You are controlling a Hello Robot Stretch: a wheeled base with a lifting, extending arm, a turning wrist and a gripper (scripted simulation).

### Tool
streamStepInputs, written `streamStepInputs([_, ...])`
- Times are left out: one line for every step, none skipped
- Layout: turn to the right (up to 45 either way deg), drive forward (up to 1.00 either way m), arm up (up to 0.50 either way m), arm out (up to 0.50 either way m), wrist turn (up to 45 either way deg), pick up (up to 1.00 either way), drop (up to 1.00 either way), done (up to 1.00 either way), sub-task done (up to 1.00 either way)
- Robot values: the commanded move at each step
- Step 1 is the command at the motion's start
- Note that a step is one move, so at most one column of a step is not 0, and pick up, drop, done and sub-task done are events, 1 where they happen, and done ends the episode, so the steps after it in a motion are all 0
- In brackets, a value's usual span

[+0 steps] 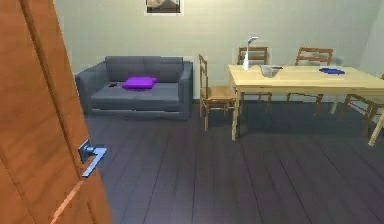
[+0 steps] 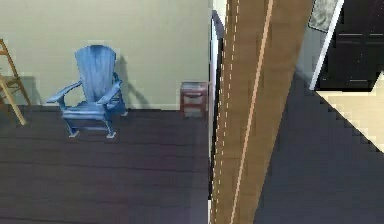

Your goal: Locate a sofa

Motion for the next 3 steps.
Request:
streamStepInputs([6.0,0.00,0.00,0.00,0.0,0.00,0.00,0.00,0.00])
streamStepInputs([0.0,1.00,0.00,0.00,0.0,0.00,0.00,0.00,0.00])
streamStepInputs([0.0,0.90,0.00,0.00,0.0,0.00,0.00,0.00,0.00])
